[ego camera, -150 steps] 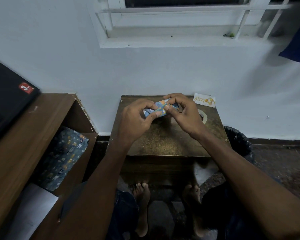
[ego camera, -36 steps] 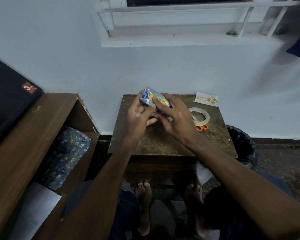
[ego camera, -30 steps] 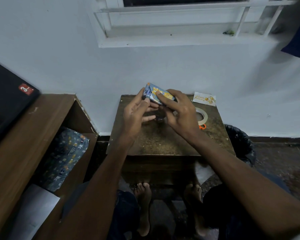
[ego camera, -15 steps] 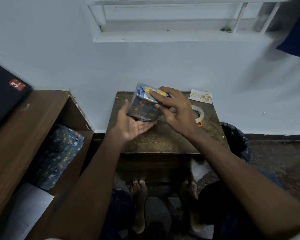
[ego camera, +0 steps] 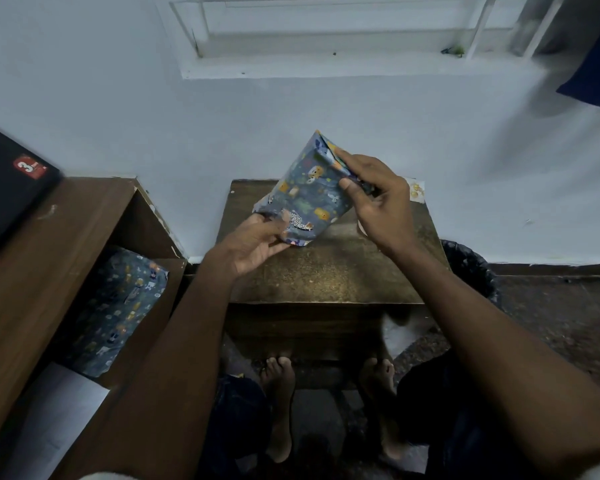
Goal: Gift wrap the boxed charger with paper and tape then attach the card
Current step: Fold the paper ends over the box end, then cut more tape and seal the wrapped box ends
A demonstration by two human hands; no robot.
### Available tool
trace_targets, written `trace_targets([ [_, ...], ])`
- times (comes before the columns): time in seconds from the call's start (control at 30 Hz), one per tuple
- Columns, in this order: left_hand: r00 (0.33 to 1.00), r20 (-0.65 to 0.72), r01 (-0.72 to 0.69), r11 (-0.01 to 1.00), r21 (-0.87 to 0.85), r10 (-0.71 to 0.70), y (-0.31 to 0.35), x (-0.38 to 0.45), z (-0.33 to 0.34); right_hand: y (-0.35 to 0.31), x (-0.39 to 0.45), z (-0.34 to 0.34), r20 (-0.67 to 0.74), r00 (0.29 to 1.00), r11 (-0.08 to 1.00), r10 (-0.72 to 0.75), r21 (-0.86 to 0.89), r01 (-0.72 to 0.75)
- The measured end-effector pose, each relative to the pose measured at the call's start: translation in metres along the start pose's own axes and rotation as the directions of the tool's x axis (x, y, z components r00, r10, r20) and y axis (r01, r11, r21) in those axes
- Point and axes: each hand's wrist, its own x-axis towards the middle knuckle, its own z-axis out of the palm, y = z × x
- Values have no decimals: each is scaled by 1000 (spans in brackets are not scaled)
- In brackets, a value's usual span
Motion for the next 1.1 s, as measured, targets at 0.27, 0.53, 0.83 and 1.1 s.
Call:
trace_targets([
  [0.27,993,-88,-74,997,10,75,-16,1,13,7,-3,8,-15,995,993,101,70,-99],
  [0.53,971,-124,-183,969,165,205,-5,-6,16,12,3,5,-42,857,817,514,327,-474],
  [0.83,961,-238,-89,970,227,143,1,-14,11,23,-8,20,25,700,645,714,366,-671],
  [1.1,860,-384,-153,889,431,335,-1,-8,14,7,0,16,-55,989,955,-138,-271,119],
])
